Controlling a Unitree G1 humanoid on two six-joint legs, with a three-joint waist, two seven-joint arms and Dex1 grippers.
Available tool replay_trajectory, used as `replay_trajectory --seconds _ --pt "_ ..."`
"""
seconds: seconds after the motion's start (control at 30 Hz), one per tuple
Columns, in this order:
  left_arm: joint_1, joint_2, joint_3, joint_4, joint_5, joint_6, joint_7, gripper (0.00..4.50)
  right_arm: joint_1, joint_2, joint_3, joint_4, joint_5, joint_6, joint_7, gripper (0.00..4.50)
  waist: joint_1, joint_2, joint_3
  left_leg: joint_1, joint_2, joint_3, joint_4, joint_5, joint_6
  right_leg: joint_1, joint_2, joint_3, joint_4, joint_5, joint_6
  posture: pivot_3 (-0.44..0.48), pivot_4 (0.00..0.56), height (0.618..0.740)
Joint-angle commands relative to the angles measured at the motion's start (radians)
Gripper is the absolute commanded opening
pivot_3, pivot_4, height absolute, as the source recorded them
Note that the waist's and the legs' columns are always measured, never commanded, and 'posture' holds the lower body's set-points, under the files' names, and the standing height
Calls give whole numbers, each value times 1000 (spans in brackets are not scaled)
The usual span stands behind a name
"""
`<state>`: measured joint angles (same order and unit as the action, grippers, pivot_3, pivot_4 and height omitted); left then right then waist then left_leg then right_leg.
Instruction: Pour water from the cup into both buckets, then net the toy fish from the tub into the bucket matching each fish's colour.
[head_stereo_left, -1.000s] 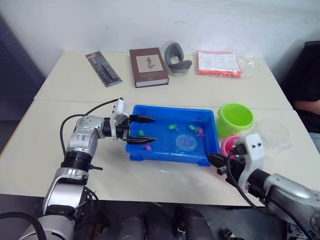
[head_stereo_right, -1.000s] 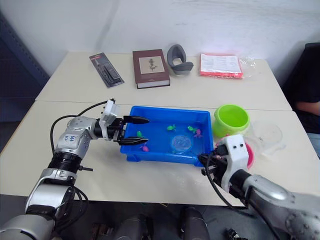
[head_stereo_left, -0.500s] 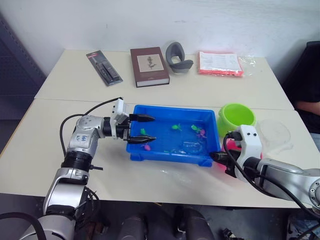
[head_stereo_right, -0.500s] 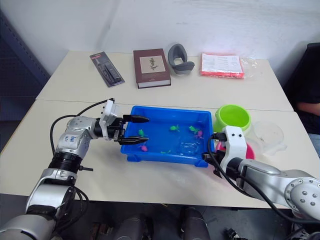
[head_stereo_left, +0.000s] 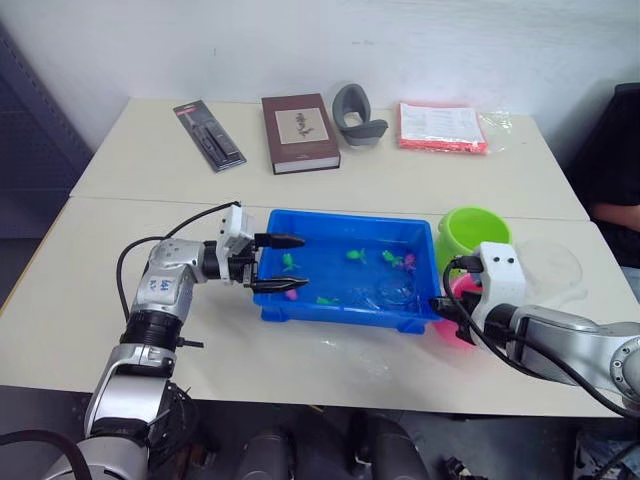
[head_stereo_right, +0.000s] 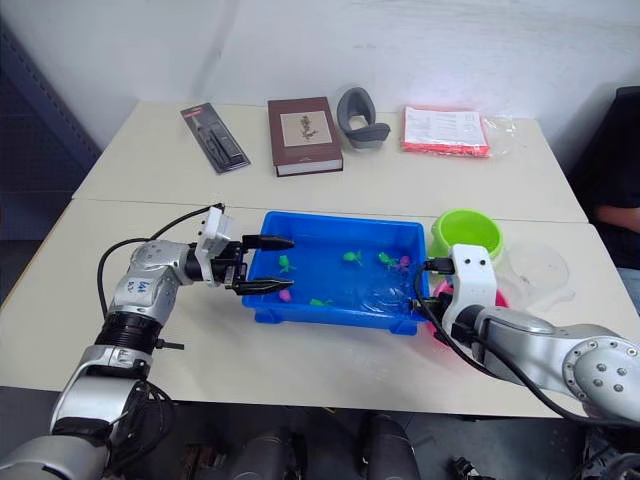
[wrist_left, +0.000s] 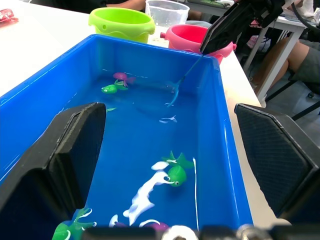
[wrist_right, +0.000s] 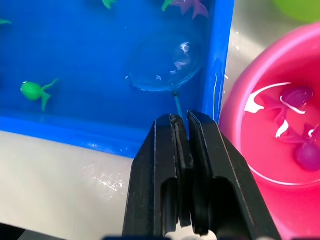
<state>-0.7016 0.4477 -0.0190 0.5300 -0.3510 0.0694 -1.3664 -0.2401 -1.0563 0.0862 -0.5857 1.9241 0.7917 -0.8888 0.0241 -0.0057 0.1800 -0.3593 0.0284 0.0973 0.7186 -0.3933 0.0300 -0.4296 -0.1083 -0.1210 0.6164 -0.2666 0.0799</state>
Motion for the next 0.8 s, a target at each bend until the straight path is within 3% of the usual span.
replay_trajectory --seconds 0.03,0.33,0.8 --pt "-5 3 12 -49 -14 9 7 4437 -21 1 8 -5 1 -3 -22 0 -1 0 0 0 0 0 0 0 0 0 0 0 0 0 0 0 150 740" --pt "-4 -5 12 -77 -17 35 28 4437 -81 73 30 52 -110 3 -22 0 0 0 0 -1 0 -1 0 0 0 0 0 -2 -1 0 0 0 150 740" --pt "3 -1 16 -63 -15 25 24 4437 -169 194 82 58 -416 165 180 0 -2 0 0 -3 0 -3 0 0 0 -1 1 -5 -2 0 0 0 150 740"
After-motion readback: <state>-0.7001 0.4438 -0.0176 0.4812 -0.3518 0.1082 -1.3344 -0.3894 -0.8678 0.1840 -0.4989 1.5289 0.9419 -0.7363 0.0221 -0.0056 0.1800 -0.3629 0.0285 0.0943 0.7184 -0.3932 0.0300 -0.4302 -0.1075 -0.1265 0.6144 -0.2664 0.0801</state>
